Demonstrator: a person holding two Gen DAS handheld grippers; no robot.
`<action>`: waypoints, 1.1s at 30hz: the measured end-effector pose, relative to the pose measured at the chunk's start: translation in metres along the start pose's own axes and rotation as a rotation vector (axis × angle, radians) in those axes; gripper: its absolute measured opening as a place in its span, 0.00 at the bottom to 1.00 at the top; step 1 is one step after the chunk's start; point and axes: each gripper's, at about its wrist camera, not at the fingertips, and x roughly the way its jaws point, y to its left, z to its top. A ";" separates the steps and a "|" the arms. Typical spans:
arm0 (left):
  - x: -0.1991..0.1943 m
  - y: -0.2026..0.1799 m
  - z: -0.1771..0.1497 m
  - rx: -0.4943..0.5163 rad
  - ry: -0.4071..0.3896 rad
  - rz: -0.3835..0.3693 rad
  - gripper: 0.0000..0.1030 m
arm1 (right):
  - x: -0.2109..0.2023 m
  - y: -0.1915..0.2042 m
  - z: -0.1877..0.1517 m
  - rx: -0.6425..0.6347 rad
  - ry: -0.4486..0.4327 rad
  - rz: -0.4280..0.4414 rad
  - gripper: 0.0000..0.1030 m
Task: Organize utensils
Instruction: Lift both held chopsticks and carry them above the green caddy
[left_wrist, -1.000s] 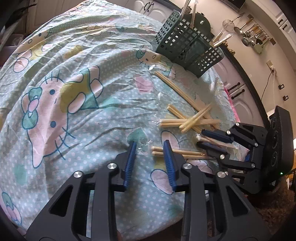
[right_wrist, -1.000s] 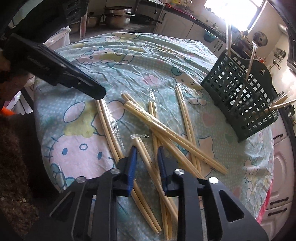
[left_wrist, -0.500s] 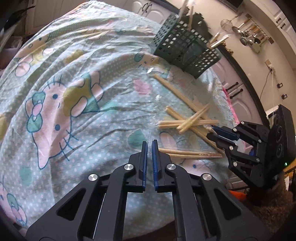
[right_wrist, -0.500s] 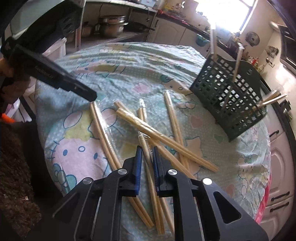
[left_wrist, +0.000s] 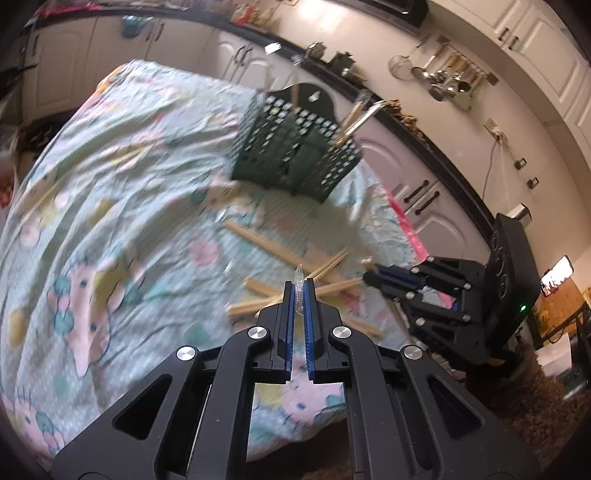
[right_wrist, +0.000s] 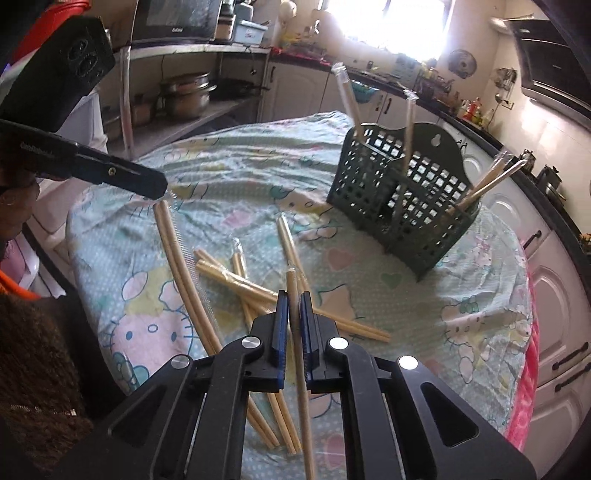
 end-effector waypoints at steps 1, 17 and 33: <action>0.000 -0.004 0.003 0.009 -0.006 -0.001 0.02 | -0.002 -0.002 0.000 0.005 -0.006 -0.002 0.06; 0.010 -0.076 0.064 0.150 -0.085 -0.084 0.02 | -0.045 -0.035 0.022 0.092 -0.171 -0.077 0.06; -0.013 -0.119 0.124 0.237 -0.220 -0.131 0.02 | -0.091 -0.073 0.060 0.196 -0.366 -0.145 0.06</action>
